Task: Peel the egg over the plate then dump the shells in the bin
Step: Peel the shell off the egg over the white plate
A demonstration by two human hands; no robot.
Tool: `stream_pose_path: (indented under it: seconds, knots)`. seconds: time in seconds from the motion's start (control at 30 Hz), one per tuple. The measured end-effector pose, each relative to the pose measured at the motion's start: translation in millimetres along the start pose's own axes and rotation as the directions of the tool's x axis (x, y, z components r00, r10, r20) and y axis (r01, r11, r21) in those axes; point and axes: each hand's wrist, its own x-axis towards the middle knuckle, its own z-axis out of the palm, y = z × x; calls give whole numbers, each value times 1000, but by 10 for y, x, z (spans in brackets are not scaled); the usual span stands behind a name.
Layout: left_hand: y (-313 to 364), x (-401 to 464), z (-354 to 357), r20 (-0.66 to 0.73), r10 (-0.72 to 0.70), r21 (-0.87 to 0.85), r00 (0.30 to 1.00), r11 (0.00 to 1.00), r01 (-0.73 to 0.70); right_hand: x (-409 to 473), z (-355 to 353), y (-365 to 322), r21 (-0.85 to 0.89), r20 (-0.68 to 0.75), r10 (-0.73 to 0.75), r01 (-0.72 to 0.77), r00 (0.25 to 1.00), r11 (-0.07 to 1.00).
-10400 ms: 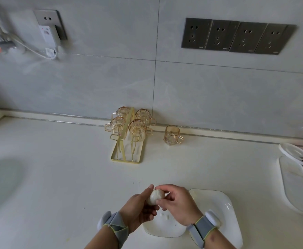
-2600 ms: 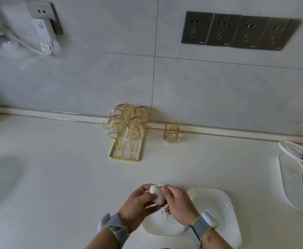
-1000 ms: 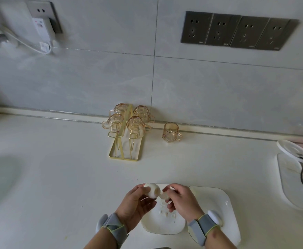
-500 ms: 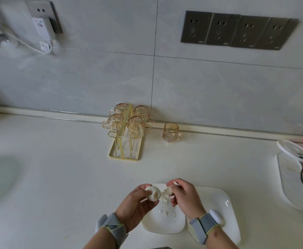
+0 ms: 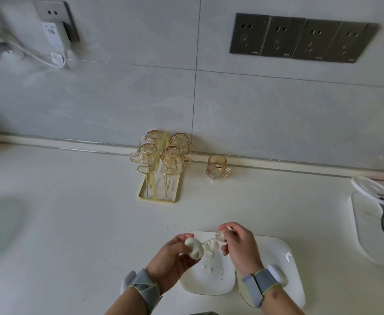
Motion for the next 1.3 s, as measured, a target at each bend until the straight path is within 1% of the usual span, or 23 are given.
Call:
stream_pose_path:
  seconds: [0.27, 0.33, 0.4, 0.47, 0.53, 0.6, 0.67, 0.8, 0.87, 1.03, 1.3]
  knots:
    - [-21, 9, 2, -40, 17, 139, 999, 990, -11, 14, -22, -16, 42, -10, -16, 16, 1000, 999]
    - [-25, 20, -5, -59, 39, 165, 997, 986, -29, 11, -33, -9, 19, -26, -27, 28, 999, 999]
    - [-29, 36, -24, -66, 55, 175, 996, 984, -43, 11, -41, 1, -55, -24, -37, 35, 999, 998]
    - [-32, 52, -41, -72, 68, 179, 995, 982, -55, 17, -34, 10, -157, 32, -25, 29, 999, 987]
    - [-34, 72, -50, -71, 79, 178, 994, 982, -65, 9, -13, 27, -270, 145, 1, 39, 989, 962]
    - [-41, 83, -53, -55, 85, 185, 995, 980, -74, -8, 16, 42, -324, 226, 16, 60, 974, 944]
    - [-48, 78, -39, -34, 78, 206, 996, 976, -69, -26, 38, 38, -305, 261, 14, 69, 965, 950]
    - [-55, 50, -1, -8, 53, 285, 999, 957, -49, -66, 93, 17, -207, 345, -28, 105, 938, 973]
    - [-58, 39, 4, 10, 55, 313, 998, 948, -55, -100, 112, 6, -178, 364, -33, 104, 931, 979]
    - [-75, 55, -5, -11, 73, 392, 997, 918, -63, -109, 115, 2, -183, 367, 28, 42, 930, 982]
    - [-68, 65, -6, -12, 67, 379, 998, 924, -57, -124, 138, -23, -236, 314, -14, 93, 949, 967]
